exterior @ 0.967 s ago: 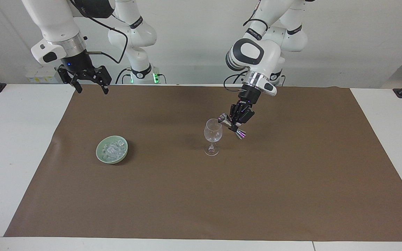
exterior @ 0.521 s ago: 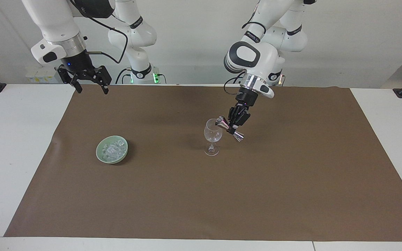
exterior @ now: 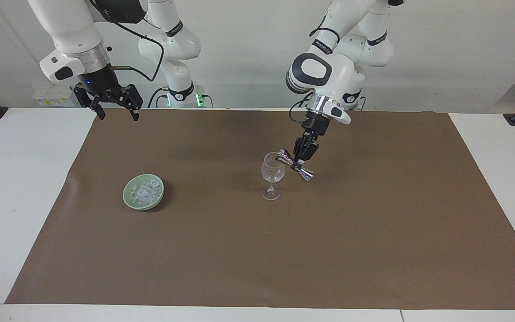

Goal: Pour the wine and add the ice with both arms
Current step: 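Tilt the jigger over the clear glass with the left gripper, then move the jigger back with the left gripper while the right gripper reaches the cup, then grasp the green ice cup rim with the right gripper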

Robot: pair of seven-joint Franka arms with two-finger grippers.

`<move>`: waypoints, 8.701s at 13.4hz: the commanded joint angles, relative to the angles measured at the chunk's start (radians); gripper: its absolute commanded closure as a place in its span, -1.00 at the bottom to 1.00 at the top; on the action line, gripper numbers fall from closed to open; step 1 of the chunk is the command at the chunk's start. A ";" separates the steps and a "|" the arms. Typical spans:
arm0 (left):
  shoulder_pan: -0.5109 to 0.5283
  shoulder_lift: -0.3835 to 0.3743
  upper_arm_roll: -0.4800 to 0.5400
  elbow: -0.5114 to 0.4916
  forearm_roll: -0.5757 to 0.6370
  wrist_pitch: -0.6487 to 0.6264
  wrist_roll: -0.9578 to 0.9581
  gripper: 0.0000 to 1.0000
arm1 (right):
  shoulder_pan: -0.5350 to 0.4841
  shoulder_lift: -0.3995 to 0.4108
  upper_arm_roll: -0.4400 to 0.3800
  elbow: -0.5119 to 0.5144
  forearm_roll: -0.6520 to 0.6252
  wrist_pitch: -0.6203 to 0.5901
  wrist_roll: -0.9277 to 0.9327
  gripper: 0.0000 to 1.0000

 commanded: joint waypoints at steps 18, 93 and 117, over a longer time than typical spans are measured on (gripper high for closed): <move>-0.053 0.050 0.010 0.071 0.110 0.128 0.172 1.00 | -0.007 -0.023 0.003 -0.025 0.021 0.002 -0.021 -1.00; 0.729 0.054 0.453 -0.314 0.087 -1.104 -0.477 1.00 | -0.027 0.281 -0.024 -0.399 0.026 0.735 -0.842 -0.83; 0.737 0.128 0.455 -0.307 0.058 -1.176 -0.460 1.00 | -0.016 0.293 -0.021 -0.414 0.032 0.783 -0.749 -0.04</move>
